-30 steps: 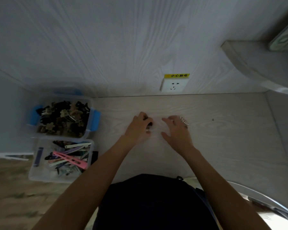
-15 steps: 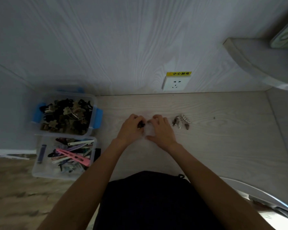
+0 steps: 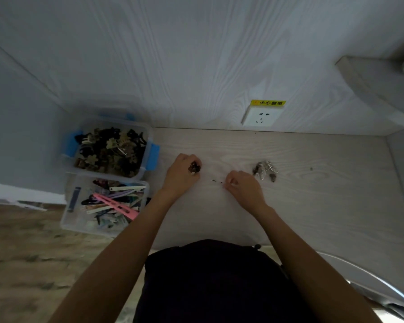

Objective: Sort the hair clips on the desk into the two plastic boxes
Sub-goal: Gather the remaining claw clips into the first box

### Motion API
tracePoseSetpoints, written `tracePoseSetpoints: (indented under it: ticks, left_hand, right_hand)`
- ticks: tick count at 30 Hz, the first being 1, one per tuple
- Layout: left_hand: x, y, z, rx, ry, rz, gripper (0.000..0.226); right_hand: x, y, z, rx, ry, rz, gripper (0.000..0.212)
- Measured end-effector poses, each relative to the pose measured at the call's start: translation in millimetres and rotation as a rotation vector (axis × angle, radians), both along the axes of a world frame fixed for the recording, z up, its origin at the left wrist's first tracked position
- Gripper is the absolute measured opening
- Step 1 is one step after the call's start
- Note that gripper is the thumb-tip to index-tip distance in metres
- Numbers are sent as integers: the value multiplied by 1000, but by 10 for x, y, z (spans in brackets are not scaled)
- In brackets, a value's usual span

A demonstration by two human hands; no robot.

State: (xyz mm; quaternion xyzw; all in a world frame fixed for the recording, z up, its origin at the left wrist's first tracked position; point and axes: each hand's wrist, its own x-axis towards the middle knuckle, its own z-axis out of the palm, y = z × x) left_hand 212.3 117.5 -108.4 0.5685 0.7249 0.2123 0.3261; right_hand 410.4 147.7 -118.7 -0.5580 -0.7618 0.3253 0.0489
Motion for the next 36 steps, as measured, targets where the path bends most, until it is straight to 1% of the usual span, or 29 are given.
tracePoseSetpoints:
  ticks: [3,4,5,6,7,8,10,12,15,17,19,20,21,24,27,29,31,33,34,36]
  left_hand:
    - [-83,-27,392,173,-249,76,24]
    - [-171,-50,539,247,-305,115,24]
    - [-313,-85,672,311,-323,166,24]
    - [-472,-121,777,359,-305,210,24]
    - [-646,-158,854,388,-235,248,23]
    - [-856,-220,916,400,-126,286,23]
    - [-1219,-314,930,370,63,331,25]
    - [-1539,-426,878,318,165,354,28]
    - [-1823,-504,744,227,252,293,34]
    - [-1890,-536,681,201,261,218,42]
    - [-1902,-578,634,242,255,171,45]
    - [-1892,-600,629,269,249,184,44]
    - [-1884,-624,626,293,255,215,42]
    - [-1807,-680,643,390,365,309,36]
    - [-1624,-680,685,440,369,323,31]
    - [-1404,-606,703,446,345,322,29]
    - [-1118,-502,708,497,331,273,30]
    - [-710,-323,686,566,283,163,28]
    - [-594,-291,673,574,273,111,25]
    - [-193,-114,610,484,190,-36,21]
  right_hand:
    - [-47,-28,86,-74,136,-104,8]
    - [-100,-42,152,-84,196,-115,8]
    - [-191,-56,235,-90,258,-106,7]
    - [-285,-65,326,-87,312,-85,7]
    - [-389,-79,427,-82,349,-56,6]
    - [-530,-93,520,-84,382,-9,5]
    - [-771,-125,674,-101,443,68,3]
    - [-1071,-198,761,-107,467,163,2]
    - [-1479,-366,762,-27,418,283,4]
    - [-1685,-486,734,77,399,336,7]
    - [-1838,-575,717,197,372,405,10]
    - [-1896,-605,712,245,354,444,13]
    - [-1951,-629,698,270,332,481,16]
    - [-2004,-631,655,293,263,557,25]
    - [-1832,-513,675,259,295,507,20]
    - [-1567,-387,728,270,329,408,21]
    - [-1244,-258,763,280,317,263,21]
    - [-772,-128,724,282,257,75,13]
    - [-622,-86,667,300,220,21,12]
    - [-116,-4,523,391,80,-96,20]
